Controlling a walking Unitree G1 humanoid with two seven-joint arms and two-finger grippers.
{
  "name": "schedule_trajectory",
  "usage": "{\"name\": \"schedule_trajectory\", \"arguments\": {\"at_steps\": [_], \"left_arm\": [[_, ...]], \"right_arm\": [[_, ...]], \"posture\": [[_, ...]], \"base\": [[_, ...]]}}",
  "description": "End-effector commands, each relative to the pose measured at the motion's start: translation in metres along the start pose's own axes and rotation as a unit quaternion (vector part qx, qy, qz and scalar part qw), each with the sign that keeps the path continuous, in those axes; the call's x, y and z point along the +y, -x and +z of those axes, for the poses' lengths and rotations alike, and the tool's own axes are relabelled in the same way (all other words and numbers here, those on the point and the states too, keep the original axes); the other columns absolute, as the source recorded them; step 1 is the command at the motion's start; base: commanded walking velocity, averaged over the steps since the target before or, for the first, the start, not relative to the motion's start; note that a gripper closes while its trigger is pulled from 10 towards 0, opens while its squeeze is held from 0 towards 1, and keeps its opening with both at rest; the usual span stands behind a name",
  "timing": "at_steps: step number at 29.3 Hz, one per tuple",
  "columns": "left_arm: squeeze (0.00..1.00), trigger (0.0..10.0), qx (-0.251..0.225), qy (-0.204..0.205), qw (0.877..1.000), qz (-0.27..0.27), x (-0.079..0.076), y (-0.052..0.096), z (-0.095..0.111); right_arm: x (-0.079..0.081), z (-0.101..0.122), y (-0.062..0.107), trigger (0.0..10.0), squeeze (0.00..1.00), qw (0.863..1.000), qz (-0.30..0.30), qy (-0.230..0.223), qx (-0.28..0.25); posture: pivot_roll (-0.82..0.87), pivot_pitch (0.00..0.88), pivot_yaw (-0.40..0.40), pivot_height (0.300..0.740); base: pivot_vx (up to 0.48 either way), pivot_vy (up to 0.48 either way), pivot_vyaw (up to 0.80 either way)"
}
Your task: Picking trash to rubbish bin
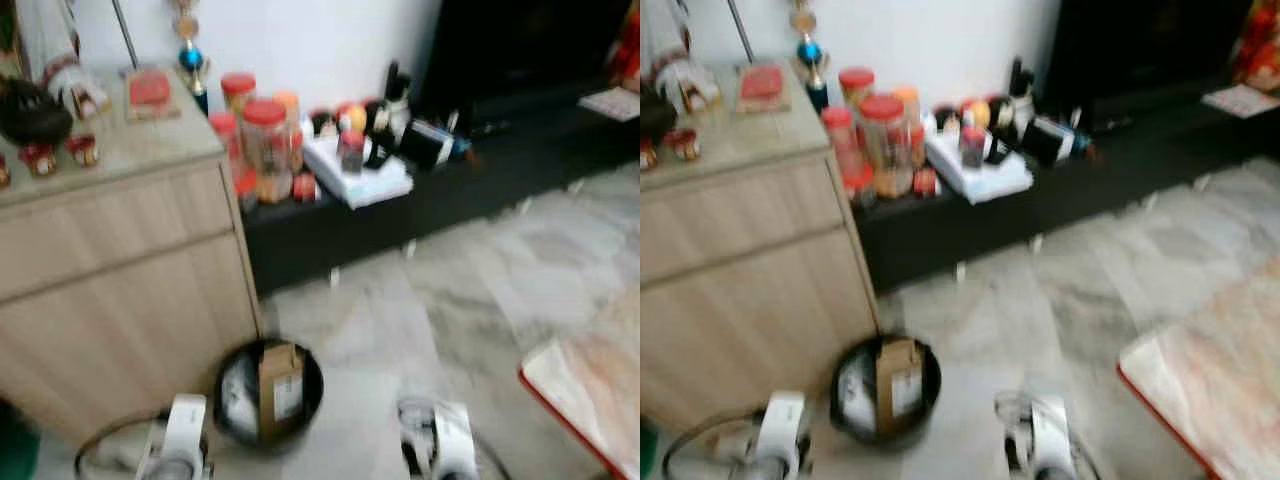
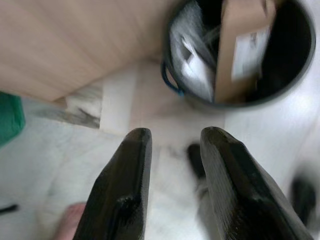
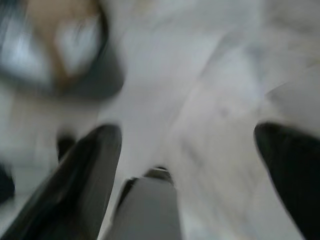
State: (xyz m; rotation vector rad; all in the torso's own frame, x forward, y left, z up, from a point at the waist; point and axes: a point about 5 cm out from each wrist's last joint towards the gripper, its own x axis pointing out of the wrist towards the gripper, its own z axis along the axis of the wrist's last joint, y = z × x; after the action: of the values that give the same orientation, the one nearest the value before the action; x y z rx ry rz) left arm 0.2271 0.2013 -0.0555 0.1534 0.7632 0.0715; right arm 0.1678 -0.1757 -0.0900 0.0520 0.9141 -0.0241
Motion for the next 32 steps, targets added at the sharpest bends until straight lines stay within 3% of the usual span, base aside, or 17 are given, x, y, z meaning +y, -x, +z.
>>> {"name": "schedule_trajectory", "arguments": {"at_steps": [1,16,32], "left_arm": [[0.0,10.0,0.039,-0.004,0.999,0.005,0.004,0.005,-0.022],[0.0,10.0,0.045,-0.011,0.999,0.001,0.005,0.006,-0.025],[0.0,10.0,0.028,-0.012,1.0,0.0,0.005,0.002,-0.011]], "right_arm": [[0.0,0.017,-0.004,10.0,0.0,1.0,-0.002,-0.001,-0.025],[0.0,0.018,-0.004,10.0,0.0,0.999,-0.008,-0.006,-0.03],[0.002,0.021,-0.004,10.0,0.0,0.999,-0.007,-0.005,-0.04]], "posture": [[-0.1,0.0,0.011,0.74],[-0.13,0.0,0.031,0.74],[-0.11,0.0,0.03,0.74]], "base": [[-0.27,0.0,0.0],[-0.269,0.0,0.0],[-0.27,0.0,0.0]]}}
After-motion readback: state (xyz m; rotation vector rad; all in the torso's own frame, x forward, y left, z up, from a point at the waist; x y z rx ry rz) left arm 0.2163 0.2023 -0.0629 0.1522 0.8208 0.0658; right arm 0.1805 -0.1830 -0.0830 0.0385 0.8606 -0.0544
